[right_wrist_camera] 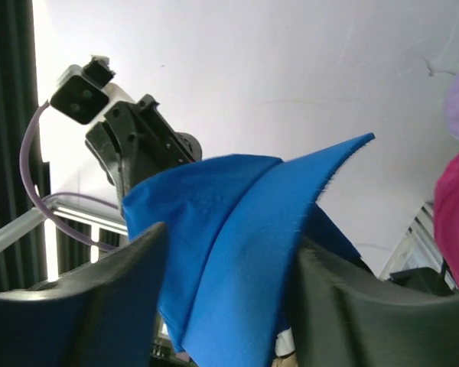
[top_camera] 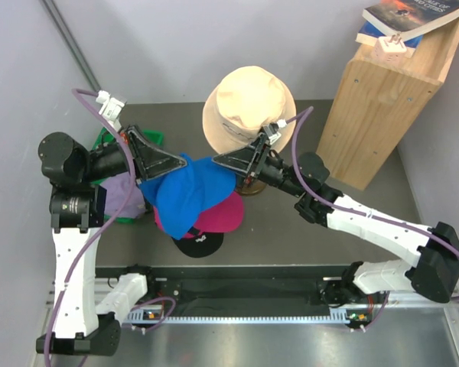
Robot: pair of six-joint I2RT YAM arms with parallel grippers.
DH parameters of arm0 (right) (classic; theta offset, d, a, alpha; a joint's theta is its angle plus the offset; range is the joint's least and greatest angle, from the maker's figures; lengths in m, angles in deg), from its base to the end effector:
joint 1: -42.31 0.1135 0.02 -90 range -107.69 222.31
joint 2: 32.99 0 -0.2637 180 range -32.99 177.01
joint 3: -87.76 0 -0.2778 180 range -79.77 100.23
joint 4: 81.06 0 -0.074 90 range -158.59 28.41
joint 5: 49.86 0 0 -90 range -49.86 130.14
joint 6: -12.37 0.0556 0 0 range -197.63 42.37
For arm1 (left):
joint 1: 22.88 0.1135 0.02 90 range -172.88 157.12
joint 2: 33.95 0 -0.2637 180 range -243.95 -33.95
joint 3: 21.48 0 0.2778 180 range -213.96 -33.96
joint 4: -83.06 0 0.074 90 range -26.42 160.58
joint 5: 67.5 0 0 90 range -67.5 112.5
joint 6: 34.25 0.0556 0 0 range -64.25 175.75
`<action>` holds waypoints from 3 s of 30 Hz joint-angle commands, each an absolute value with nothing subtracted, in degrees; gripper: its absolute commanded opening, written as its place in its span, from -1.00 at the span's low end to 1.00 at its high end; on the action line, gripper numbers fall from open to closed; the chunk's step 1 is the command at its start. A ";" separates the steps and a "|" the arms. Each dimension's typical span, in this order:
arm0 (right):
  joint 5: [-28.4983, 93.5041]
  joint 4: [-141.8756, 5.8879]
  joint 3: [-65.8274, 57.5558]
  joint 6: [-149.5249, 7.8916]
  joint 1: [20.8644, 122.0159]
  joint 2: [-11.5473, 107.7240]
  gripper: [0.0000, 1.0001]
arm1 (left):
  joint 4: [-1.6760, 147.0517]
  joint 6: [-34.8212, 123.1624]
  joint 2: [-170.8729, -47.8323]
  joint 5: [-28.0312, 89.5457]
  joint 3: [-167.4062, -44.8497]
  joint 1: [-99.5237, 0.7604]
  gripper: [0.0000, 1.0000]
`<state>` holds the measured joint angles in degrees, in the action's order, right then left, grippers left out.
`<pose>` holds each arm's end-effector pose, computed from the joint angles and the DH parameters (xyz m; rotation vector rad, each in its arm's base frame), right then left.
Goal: Stack the hats
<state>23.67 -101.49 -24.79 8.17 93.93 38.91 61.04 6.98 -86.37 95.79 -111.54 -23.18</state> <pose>0.1971 0.2743 0.3776 0.1831 1.6798 2.1383 0.1655 -0.0541 0.5164 0.5846 1.5892 -1.4800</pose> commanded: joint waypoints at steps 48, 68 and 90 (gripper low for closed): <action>30.89 -89.78 -14.20 -21.81 99.36 47.35 -1.00 | 37.98 36.15 -88.61 -3.17 -123.43 -24.46 0.98; 46.73 -90.75 -29.67 -29.11 97.16 39.25 -1.00 | 35.70 35.19 -88.00 7.38 -115.09 -24.38 0.98; 52.44 -87.40 -41.10 -35.80 97.07 39.43 -0.52 | 27.26 31.84 -83.16 5.46 -101.01 -24.38 0.98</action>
